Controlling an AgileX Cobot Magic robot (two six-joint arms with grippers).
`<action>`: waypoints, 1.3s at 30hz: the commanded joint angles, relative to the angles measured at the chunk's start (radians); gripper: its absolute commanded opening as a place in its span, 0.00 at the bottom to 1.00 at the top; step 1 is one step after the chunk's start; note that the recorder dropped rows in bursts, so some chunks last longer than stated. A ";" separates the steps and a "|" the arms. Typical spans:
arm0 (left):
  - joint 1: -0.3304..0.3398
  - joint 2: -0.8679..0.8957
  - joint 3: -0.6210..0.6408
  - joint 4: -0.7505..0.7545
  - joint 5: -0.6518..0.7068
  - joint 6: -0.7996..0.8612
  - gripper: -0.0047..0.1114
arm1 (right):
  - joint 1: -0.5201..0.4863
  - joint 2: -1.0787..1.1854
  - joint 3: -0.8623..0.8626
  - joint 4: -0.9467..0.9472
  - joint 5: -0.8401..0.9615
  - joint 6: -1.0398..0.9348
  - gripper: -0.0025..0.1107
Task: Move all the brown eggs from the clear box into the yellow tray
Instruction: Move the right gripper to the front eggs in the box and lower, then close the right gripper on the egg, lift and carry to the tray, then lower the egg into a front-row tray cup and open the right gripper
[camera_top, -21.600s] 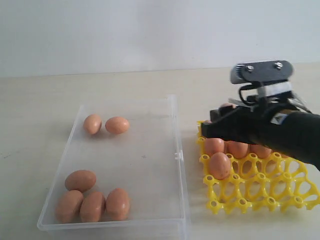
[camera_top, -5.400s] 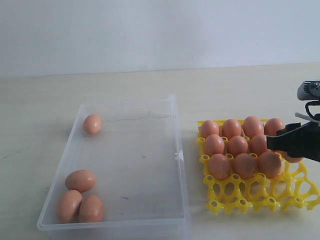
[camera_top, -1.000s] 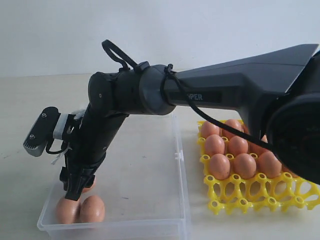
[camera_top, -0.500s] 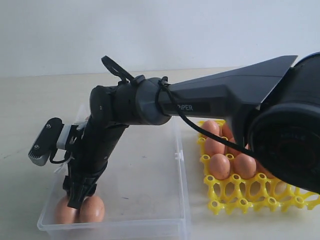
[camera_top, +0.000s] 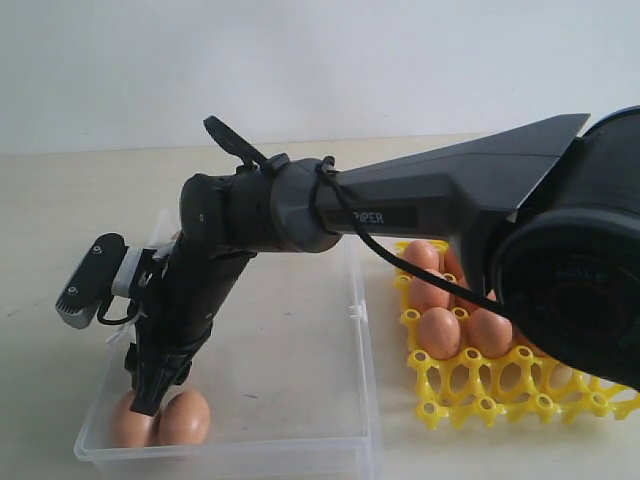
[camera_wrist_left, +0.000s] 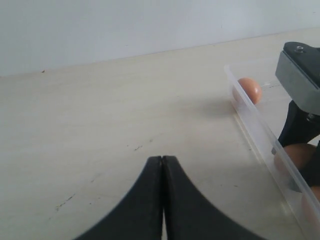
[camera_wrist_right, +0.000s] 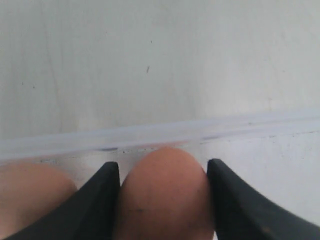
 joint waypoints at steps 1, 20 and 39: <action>-0.003 0.001 -0.004 -0.001 -0.014 -0.004 0.04 | 0.002 -0.015 -0.009 0.010 -0.016 0.005 0.04; -0.003 0.001 -0.004 -0.001 -0.014 -0.004 0.04 | -0.092 -0.638 0.764 0.031 -0.821 0.451 0.02; -0.003 0.001 -0.004 -0.001 -0.014 -0.004 0.04 | -0.321 -0.897 1.218 0.203 -0.779 0.545 0.02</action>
